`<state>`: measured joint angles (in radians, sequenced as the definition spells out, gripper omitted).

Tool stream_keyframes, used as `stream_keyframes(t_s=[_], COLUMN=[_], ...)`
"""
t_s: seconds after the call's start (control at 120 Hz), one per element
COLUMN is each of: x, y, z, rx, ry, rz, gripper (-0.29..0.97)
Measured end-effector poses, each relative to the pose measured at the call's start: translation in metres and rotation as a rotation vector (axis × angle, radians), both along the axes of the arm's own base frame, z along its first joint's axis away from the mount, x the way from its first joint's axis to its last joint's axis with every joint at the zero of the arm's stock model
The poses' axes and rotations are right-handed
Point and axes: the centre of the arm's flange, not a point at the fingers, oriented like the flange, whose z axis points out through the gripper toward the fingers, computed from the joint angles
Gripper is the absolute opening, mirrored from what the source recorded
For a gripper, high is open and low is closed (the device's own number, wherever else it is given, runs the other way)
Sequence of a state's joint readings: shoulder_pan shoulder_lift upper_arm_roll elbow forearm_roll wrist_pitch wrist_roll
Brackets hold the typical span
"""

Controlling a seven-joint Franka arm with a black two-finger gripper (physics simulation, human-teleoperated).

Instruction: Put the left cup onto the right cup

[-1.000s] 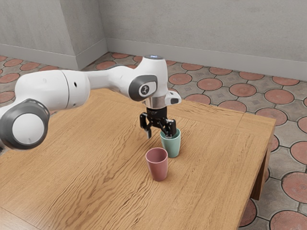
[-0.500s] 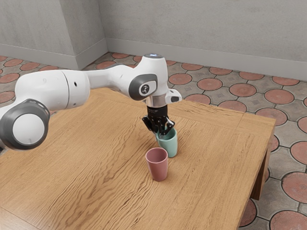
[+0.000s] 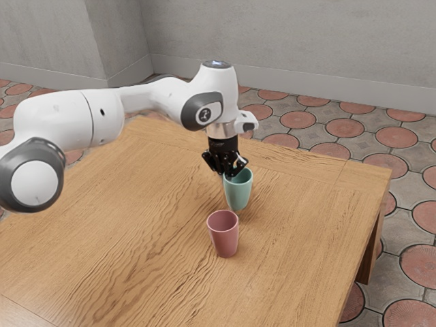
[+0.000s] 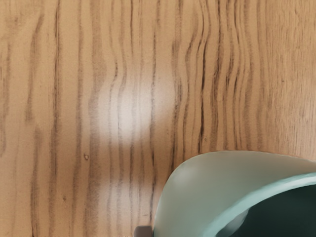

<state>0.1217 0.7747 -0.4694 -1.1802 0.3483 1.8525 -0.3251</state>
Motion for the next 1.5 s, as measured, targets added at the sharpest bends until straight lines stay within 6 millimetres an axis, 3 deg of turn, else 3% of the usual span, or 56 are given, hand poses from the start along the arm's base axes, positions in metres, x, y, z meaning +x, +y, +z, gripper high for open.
stream_keyframes(t_s=[0.417, 0.567, 1.3, 1.5], x=[-0.009, -0.015, -0.07, -0.095], y=[-0.008, -0.013, -0.032, -0.035], z=[0.082, 0.098, 0.094, 0.098], rx=[0.009, 0.011, 0.009, 0.008], ry=[-0.105, -0.123, -0.034, -0.02], rz=[-0.006, -0.011, -0.015, -0.008], gripper=[-0.1, -0.1, -0.1, -0.1])
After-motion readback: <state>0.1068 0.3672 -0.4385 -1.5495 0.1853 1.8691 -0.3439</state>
